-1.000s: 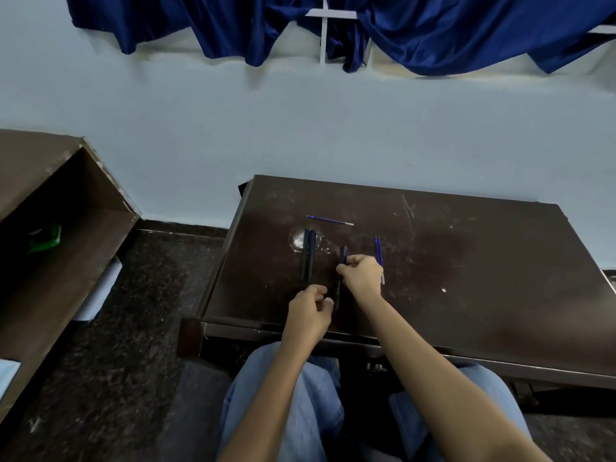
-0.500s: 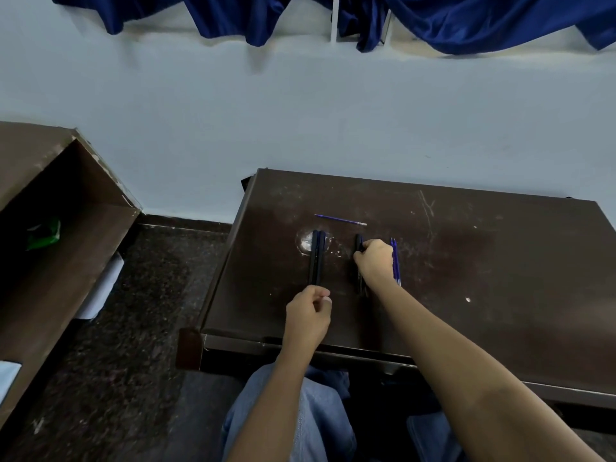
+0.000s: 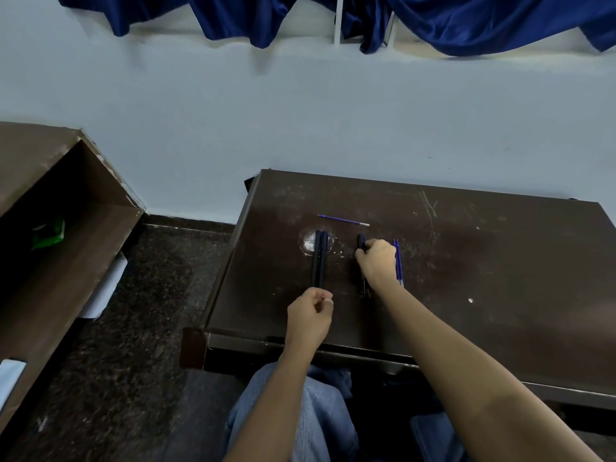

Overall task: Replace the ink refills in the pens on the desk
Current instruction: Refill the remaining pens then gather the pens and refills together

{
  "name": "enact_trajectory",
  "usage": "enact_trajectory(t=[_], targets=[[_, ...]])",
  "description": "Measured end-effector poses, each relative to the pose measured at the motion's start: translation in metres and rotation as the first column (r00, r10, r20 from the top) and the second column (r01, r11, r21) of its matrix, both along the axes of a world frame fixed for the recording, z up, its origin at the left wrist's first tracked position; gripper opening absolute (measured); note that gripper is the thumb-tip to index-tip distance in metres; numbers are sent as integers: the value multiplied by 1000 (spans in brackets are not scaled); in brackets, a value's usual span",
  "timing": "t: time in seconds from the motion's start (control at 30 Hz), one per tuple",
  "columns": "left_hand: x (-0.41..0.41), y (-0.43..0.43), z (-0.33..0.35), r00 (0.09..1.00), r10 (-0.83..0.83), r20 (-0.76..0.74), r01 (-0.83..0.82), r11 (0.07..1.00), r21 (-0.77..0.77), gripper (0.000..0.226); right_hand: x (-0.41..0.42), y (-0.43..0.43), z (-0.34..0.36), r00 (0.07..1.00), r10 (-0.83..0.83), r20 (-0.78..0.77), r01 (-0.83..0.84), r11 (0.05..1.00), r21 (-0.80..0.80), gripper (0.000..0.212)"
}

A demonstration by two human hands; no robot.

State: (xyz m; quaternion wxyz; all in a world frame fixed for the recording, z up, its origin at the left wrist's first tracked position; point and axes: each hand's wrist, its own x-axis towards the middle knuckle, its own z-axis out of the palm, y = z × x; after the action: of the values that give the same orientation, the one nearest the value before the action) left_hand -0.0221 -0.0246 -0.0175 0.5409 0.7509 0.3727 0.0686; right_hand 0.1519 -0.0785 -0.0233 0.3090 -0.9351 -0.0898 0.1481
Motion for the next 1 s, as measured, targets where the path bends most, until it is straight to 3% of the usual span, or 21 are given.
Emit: enact_trajectory(t=[0.13, 0.3, 0.67, 1.0], targets=[[1, 1, 0, 998, 60, 26, -59, 998, -24, 13, -16, 9, 1, 992, 26, 121, -41, 992, 121, 29], [2, 3, 1, 993, 109, 44, -109, 994, -14, 13, -37, 27, -3, 992, 127, -17, -123, 980, 157, 21], [-1, 5, -1, 988, 150, 22, -150, 989, 4, 11, -64, 16, -6, 984, 163, -64, -164, 986, -2, 26], [-3, 7, -3, 979, 200, 33, -200, 980, -7, 11, -96, 3, -1, 972, 219, -89, -235, 932, -275, 35]])
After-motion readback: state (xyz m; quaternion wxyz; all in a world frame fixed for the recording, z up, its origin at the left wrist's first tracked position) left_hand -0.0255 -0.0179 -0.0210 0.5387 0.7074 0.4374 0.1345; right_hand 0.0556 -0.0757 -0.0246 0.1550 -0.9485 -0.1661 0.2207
